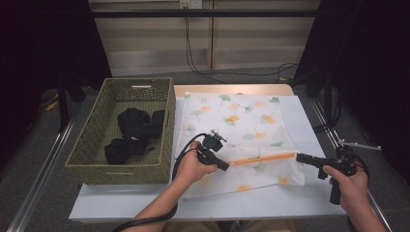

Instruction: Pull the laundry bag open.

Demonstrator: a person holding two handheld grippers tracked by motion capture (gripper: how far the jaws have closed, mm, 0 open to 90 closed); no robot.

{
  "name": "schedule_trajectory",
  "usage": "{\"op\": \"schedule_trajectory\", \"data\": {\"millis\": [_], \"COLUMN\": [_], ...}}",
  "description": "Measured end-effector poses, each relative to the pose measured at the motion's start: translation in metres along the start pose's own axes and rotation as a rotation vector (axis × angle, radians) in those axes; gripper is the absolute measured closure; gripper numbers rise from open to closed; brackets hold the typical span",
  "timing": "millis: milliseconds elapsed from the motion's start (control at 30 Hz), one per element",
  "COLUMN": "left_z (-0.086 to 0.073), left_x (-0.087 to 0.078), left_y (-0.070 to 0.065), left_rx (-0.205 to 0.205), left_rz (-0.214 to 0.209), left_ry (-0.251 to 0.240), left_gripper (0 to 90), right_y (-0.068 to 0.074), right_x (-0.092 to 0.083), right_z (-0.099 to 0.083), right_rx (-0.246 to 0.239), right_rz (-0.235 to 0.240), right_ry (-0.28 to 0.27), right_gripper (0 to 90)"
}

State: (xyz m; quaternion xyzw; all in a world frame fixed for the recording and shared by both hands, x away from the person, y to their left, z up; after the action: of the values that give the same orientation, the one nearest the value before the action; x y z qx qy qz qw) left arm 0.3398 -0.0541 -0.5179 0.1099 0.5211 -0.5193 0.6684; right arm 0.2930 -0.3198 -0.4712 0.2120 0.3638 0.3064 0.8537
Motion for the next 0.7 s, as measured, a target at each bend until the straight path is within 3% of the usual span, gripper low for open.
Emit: {"op": "schedule_trajectory", "data": {"millis": [100,233,267,300,467,500,533,567,600,700], "left_z": [-0.002,-0.003,-0.004,-0.005,-0.011,-0.014,-0.014,-0.017,-0.017,-0.021], "left_x": [-0.003,-0.005,-0.006,-0.007,-0.011,-0.013,-0.013,-0.016,-0.015,-0.018], "left_y": [0.001,0.003,0.004,0.005,0.011,0.013,0.014,0.016,0.016,0.02], "left_rx": [0.027,0.012,0.026,0.007,-0.008,-0.001,-0.018,-0.006,-0.028,-0.019], "left_rz": [0.002,0.014,0.016,0.017,0.026,0.024,0.024,0.028,0.026,0.033], "left_ry": [0.021,0.02,0.019,0.015,0.012,0.03,0.015,0.042,0.019,0.03], "left_gripper": [90.0,90.0,90.0,90.0,90.0,90.0,90.0,90.0,90.0,90.0], "right_y": [0.001,0.001,-0.001,-0.001,-0.003,-0.003,-0.003,-0.003,-0.003,-0.002], "right_x": [0.001,-0.001,-0.001,-0.002,-0.004,-0.004,-0.004,-0.004,-0.004,-0.003], "right_z": [0.0,0.0,0.001,0.001,0.001,0.001,0.001,0.001,0.001,0.0], "right_rx": [0.003,0.005,-0.001,0.001,0.003,0.006,0.007,0.006,0.005,0.005], "right_rz": [0.002,0.0,-0.003,-0.003,-0.009,-0.008,-0.012,-0.006,-0.008,-0.01], "right_ry": [-0.002,-0.002,-0.009,-0.008,-0.013,-0.011,-0.015,-0.011,-0.009,-0.008], "right_gripper": [87.2,87.3,87.2,87.3,87.2,87.3,87.3,87.2,87.2,87.2]}}
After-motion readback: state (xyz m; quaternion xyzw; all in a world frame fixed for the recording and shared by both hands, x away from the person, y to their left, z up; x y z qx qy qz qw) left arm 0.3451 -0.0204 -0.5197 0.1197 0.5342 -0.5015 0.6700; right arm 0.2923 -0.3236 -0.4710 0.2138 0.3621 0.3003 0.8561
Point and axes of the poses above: each handheld gripper's, and its own axes: x roughly forward along the jaws, z roughly out of its top, y roughly to its left, the point moved 9 cm from there along x, roughly forward along the jaws, and after that the axes turned 5 degrees about y, right-handed, at the moved point
